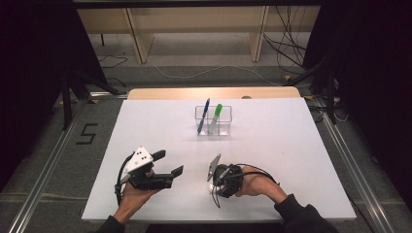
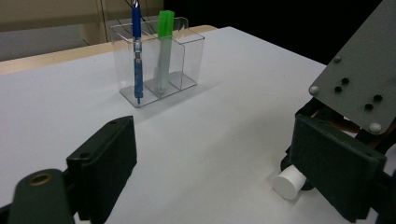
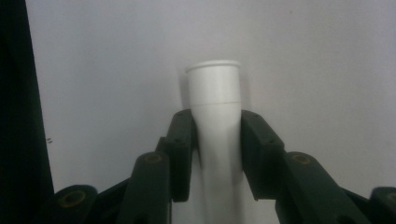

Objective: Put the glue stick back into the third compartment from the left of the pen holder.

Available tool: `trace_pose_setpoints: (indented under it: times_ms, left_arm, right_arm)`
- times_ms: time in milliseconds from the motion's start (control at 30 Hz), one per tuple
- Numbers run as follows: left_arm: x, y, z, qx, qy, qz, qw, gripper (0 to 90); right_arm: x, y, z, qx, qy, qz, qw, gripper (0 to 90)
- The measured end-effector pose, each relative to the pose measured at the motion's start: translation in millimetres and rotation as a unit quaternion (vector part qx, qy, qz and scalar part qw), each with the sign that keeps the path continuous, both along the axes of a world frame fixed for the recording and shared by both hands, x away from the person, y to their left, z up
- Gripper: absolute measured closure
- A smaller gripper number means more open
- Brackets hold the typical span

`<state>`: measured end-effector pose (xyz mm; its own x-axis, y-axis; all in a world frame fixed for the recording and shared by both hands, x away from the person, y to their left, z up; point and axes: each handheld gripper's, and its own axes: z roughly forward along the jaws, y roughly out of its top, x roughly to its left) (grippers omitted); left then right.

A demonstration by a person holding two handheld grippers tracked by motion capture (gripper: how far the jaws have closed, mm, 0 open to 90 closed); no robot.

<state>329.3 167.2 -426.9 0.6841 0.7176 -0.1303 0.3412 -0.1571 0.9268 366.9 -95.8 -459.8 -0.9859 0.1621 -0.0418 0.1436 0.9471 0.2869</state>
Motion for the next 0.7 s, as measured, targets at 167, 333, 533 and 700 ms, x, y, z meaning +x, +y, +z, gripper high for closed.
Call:
trace_pose_setpoints:
  times_ms: [167, 333, 533, 700]
  left_arm:
    - [0.0, 0.5, 0.1, -0.001, 0.000, 0.001, 1.0000, 14.1]
    - [-0.1, 0.3, 0.2, -0.002, -0.001, 0.002, 1.0000, 14.2]
    - [-0.8, 0.5, 0.7, -0.003, -0.001, 0.002, 1.0000, 14.1]
    - [-0.3, 0.4, 0.3, -0.005, 0.000, 0.002, 1.0000, 14.1]
  right_arm:
    - [-0.9, 0.2, 0.2, -0.001, -0.005, 0.006, 1.0000, 68.2]
    - [-1.6, -1.0, 2.8, 0.004, -0.009, 0.004, 0.9999, 68.5]
    - [1.8, -6.5, 10.4, 0.039, -0.011, -0.016, 0.9990, 68.6]
    - [6.1, -11.3, 15.3, 0.073, -0.013, -0.026, 0.9969, 68.7]
